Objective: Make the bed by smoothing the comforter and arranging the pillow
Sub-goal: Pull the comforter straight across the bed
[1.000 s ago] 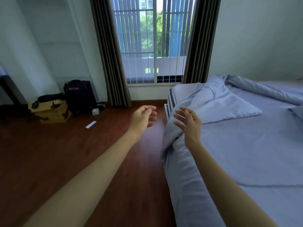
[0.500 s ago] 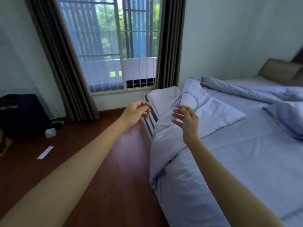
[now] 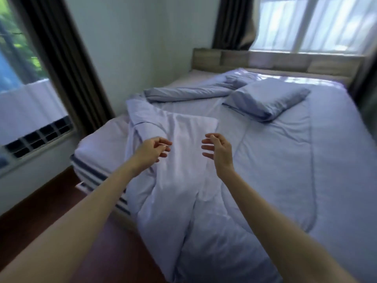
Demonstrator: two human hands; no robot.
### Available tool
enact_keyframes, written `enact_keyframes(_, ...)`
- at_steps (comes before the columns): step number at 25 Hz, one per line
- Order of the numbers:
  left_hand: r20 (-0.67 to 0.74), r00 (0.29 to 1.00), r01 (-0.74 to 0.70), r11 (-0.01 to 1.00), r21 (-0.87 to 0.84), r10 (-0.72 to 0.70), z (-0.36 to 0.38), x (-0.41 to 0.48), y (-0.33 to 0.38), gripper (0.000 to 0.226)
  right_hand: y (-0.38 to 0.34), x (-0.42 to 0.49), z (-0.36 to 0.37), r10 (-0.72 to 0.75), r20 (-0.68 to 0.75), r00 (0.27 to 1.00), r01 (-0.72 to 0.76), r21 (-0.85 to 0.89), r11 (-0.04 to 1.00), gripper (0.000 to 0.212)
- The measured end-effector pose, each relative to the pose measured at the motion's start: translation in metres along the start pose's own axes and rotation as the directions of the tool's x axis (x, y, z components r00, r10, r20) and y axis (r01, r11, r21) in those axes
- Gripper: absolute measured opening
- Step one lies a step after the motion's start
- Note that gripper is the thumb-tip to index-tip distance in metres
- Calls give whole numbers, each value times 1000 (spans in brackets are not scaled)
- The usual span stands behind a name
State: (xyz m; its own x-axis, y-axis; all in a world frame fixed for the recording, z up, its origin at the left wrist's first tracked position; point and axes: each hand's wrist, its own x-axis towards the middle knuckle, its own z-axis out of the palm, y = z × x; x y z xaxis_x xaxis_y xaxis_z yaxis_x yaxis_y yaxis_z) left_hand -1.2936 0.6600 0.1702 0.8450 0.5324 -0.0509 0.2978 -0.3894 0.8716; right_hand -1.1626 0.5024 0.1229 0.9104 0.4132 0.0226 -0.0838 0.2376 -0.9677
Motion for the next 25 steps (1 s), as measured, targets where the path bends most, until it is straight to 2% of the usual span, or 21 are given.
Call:
enact_keyframes(4,195,979,-64,997,49,53,20,82,-21,23,29,57,-5,25,-221,975,-28,-11,1000,17)
enact_keyframes(6,352,932,-169,961,217,85,26,113,-40,24,49,72,-2,83,-305,949,-93,-16,996,16)
enact_keyframes(10,592,804,-429,732,529,43,35,178,-69,32,87,83,-12,169,-412,895,-191,-12,981,15)
enact_keyframes(13,694,718,-606,446,658,-47,62,227,-95,38,120,76,-41,256,-574,778,-292,30,956,15)
enact_keyframes(15,778,606,-734,259,628,-168,83,252,-117,45,145,63,-53,300,-669,680,-365,46,930,14)
enact_keyframes(16,804,558,-779,205,593,-207,92,261,-127,50,157,55,-54,321,-703,634,-397,60,916,13)
enact_keyframes(18,852,483,-843,157,515,-202,103,275,-151,67,185,39,-46,357,-757,547,-460,84,884,12)
enact_keyframes(20,901,402,-895,141,424,-161,109,289,-177,81,220,27,-26,389,-778,494,-554,63,830,15)
enact_keyframes(22,934,333,-922,161,351,-129,111,295,-202,88,260,13,7,436,-740,513,-681,-41,731,6)
enact_keyframes(23,945,312,-929,176,325,-95,111,296,-210,88,275,6,27,444,-721,532,-719,-107,687,11)
enact_keyframes(25,951,309,-941,146,306,-1,109,297,-221,91,284,0,60,435,-707,558,-719,-151,678,43)
